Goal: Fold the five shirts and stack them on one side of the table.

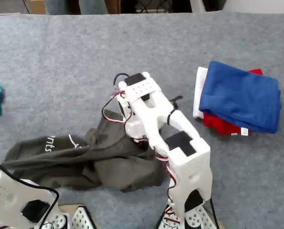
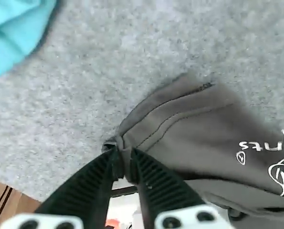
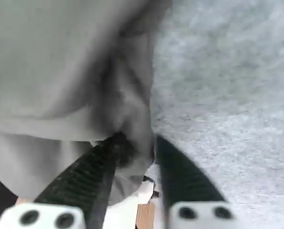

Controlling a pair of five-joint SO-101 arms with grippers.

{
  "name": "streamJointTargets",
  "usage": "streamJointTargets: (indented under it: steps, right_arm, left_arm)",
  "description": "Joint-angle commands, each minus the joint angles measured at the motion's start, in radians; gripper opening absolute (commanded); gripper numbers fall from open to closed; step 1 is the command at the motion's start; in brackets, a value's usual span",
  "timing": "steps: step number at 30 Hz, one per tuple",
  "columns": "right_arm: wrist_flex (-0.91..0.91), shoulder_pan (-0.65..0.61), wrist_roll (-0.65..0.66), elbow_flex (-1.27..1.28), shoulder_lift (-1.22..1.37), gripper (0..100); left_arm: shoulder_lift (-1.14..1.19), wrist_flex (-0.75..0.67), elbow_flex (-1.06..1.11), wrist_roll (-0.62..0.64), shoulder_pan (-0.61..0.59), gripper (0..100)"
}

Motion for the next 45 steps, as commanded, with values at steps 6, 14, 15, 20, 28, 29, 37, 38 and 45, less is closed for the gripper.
streamJointTargets:
  steps: [6, 14, 15, 20, 28, 29, 37, 38, 45]
  right_arm:
    - [0.009, 0.055, 0.189, -0.130, -0.202, 17.1]
    - [-0.095, -0.055, 0.230, -0.430, -0.099, 13.3]
    - [-0.109, -0.074, 0.230, -0.456, -0.053, 13.3]
    - [-0.126, -0.129, 0.229, -0.661, 0.193, 13.5]
    - [0.003, -0.169, 0.230, -1.102, 0.550, 13.5]
    - [0.011, -0.172, 0.230, -1.142, 0.587, 13.5]
    - [0.012, -0.186, 0.230, -1.222, 0.670, 13.5]
    - [0.012, -0.186, 0.230, -1.222, 0.671, 13.5]
    - [0.012, -0.181, 0.230, -1.173, 0.670, 24.8]
  left_arm:
    - [-0.054, -0.002, -0.025, -0.044, -0.054, 3]
    - [-0.054, 0.000, -0.035, -0.038, -0.024, 3]
    - [-0.054, 0.000, -0.035, -0.037, -0.022, 3]
    - [-0.054, 0.000, -0.041, -0.043, -0.030, 3]
    - [-0.054, 0.000, -0.041, -0.038, -0.022, 3]
    - [-0.054, 0.000, -0.041, -0.038, -0.022, 3]
    - [-0.054, 0.000, -0.041, -0.043, -0.024, 3]
    - [-0.054, 0.000, -0.041, -0.043, -0.024, 3]
    - [-0.054, 0.000, -0.036, -0.044, -0.022, 3]
